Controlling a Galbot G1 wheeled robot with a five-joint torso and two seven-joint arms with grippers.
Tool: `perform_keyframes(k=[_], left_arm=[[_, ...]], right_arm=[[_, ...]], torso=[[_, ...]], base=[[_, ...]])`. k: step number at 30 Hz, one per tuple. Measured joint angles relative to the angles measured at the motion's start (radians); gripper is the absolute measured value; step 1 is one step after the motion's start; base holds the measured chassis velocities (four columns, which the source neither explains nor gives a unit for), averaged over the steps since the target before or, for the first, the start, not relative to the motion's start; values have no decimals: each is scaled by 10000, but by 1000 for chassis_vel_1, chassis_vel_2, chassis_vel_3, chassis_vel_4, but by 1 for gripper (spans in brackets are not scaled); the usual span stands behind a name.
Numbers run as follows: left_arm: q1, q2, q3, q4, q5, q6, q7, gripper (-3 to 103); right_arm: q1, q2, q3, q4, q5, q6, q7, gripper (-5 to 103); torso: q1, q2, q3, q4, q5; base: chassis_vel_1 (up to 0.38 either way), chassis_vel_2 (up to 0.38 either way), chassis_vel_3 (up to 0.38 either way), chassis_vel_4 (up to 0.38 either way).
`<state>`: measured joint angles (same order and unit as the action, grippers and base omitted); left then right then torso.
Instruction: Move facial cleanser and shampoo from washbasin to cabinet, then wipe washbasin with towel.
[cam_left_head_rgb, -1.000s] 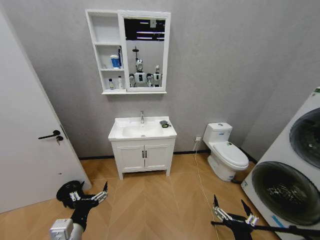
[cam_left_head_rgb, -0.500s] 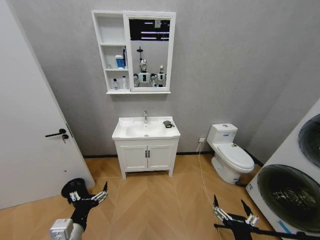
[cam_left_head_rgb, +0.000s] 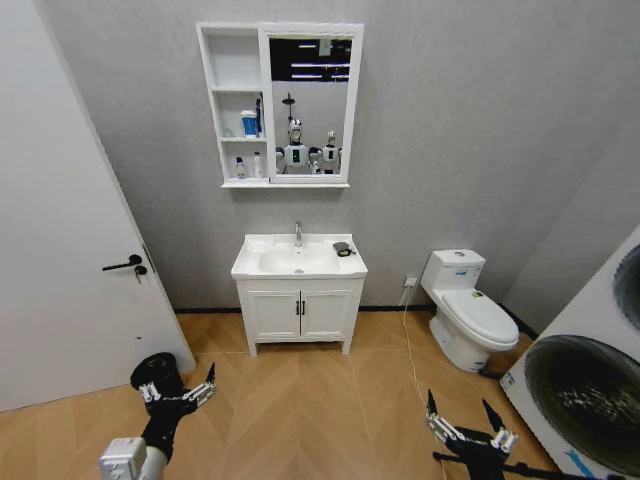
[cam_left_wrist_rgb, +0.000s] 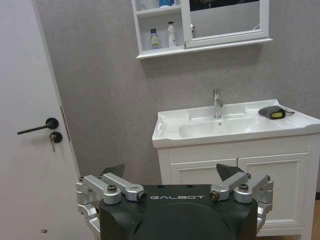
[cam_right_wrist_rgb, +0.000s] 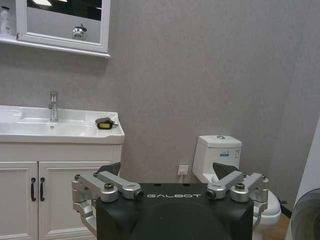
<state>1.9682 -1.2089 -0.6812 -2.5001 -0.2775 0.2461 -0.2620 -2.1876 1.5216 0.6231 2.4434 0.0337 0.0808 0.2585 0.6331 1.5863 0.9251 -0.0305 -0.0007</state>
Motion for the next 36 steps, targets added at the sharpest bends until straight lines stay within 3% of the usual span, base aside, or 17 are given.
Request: perform_keyframes(k=[36], left_arm=[[0, 0, 0, 0, 0, 0, 0, 100]], right_arm=[[0, 0, 0, 0, 0, 0, 0, 100]], torso=[[0, 0, 0, 0, 0]], base=[[0, 0, 0, 0]])
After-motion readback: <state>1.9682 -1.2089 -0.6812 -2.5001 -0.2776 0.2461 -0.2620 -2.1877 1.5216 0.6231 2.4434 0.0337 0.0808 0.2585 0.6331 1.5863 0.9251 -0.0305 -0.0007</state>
